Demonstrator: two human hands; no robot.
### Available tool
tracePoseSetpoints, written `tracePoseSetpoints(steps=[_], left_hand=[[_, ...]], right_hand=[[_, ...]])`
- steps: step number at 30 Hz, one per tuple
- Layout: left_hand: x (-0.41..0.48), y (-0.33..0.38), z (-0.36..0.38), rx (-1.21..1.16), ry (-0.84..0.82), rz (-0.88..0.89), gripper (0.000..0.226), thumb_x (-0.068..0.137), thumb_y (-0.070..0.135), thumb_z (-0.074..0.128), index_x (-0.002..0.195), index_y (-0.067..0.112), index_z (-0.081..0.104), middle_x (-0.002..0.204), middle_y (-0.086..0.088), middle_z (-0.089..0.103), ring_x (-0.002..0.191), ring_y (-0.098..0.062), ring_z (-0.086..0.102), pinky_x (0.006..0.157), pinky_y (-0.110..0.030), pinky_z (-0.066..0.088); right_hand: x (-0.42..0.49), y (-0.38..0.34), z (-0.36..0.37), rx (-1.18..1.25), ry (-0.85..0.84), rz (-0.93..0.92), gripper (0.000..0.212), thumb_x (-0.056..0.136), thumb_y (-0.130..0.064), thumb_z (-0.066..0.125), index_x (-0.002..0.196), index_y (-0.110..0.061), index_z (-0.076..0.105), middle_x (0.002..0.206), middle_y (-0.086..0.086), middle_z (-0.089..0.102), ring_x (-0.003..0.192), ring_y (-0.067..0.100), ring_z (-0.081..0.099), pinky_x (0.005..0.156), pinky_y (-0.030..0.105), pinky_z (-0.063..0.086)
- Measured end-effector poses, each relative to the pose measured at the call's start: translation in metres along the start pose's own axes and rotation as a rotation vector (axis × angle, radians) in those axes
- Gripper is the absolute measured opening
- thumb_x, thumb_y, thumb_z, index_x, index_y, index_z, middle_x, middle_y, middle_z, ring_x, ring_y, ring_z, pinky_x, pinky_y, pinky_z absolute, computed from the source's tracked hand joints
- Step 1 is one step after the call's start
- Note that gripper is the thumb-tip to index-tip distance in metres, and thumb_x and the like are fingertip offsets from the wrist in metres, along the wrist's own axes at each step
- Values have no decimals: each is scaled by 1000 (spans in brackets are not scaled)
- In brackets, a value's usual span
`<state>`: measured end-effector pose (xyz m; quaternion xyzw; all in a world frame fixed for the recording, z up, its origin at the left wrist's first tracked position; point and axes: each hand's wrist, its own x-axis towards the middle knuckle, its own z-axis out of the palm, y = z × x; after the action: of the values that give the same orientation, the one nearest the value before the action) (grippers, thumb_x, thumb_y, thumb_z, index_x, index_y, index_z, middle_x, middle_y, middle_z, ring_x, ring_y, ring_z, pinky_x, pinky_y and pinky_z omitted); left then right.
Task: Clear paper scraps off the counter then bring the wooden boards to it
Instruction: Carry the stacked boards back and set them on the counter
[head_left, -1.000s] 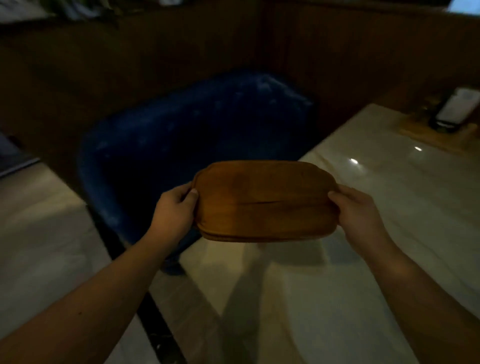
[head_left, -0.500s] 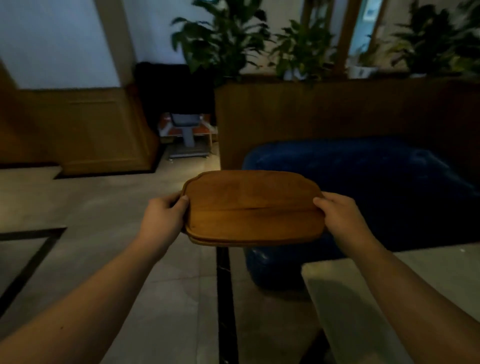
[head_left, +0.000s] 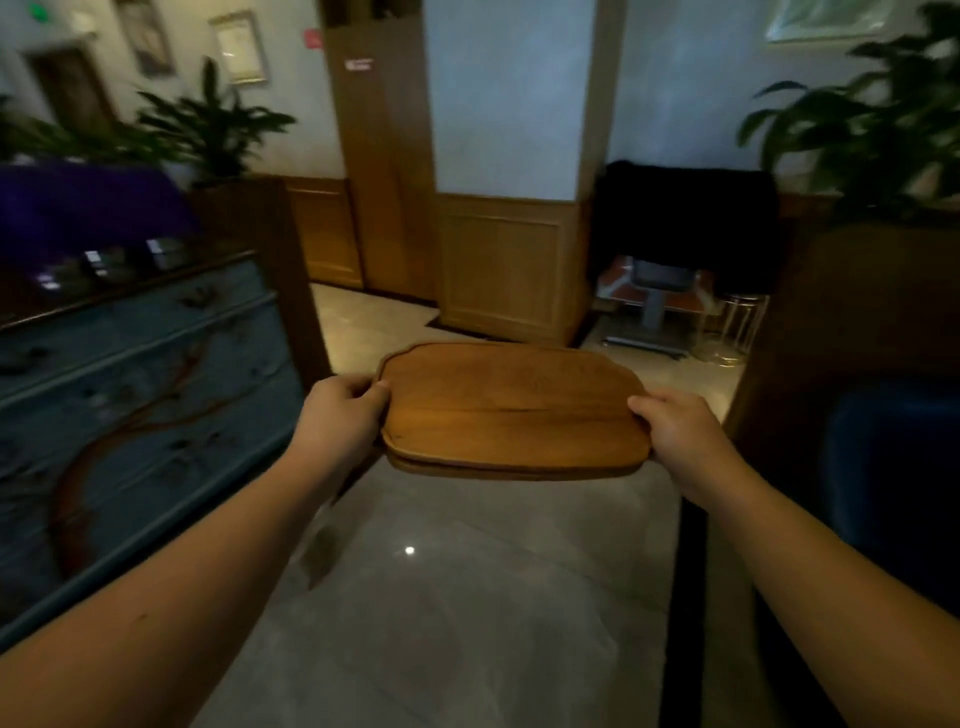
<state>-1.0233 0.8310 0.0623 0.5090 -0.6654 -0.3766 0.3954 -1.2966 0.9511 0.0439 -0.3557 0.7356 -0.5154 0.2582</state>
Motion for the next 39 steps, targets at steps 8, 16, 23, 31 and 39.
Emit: tracePoseSetpoints(steps=[8, 16, 23, 31, 39], left_hand=[[51, -79, -137, 52, 283, -189, 29, 95, 22, 51, 72, 17, 68, 76, -23, 70, 60, -28, 64, 63, -48, 56], [126, -131, -227, 98, 536, -349, 27, 97, 23, 50, 81, 9, 66, 68, -17, 63, 59, -28, 59, 65, -48, 56], [163, -160, -308, 113, 735, -423, 27, 98, 25, 48, 74, 27, 61, 72, -14, 68, 64, -28, 66, 65, -40, 56], [184, -226, -427, 86, 861, -492, 17, 97, 25, 48, 95, 23, 65, 82, -9, 72, 69, -22, 69, 56, -28, 52], [240, -282, -590, 40, 856, -466, 23, 96, 22, 52, 76, 27, 61, 85, -11, 71, 79, -26, 69, 67, -32, 54]], right_hand=[[67, -66, 191, -45, -287, -148, 30, 96, -18, 50, 71, -7, 62, 65, 11, 53, 60, 22, 53, 53, 29, 41], [152, -117, 376, -37, -538, -254, 32, 98, -23, 49, 69, -15, 61, 65, 5, 55, 65, 22, 56, 56, 33, 40], [186, -190, 522, -33, -722, -407, 36, 94, -23, 52, 65, -8, 66, 68, 13, 61, 72, 34, 60, 70, 43, 45], [166, -243, 690, 13, -944, -484, 40, 94, -24, 51, 82, 14, 60, 71, 20, 57, 68, 42, 58, 62, 40, 41], [133, -306, 852, 20, -953, -425, 33, 96, -23, 53, 89, 4, 70, 83, 22, 69, 79, 39, 67, 67, 41, 48]])
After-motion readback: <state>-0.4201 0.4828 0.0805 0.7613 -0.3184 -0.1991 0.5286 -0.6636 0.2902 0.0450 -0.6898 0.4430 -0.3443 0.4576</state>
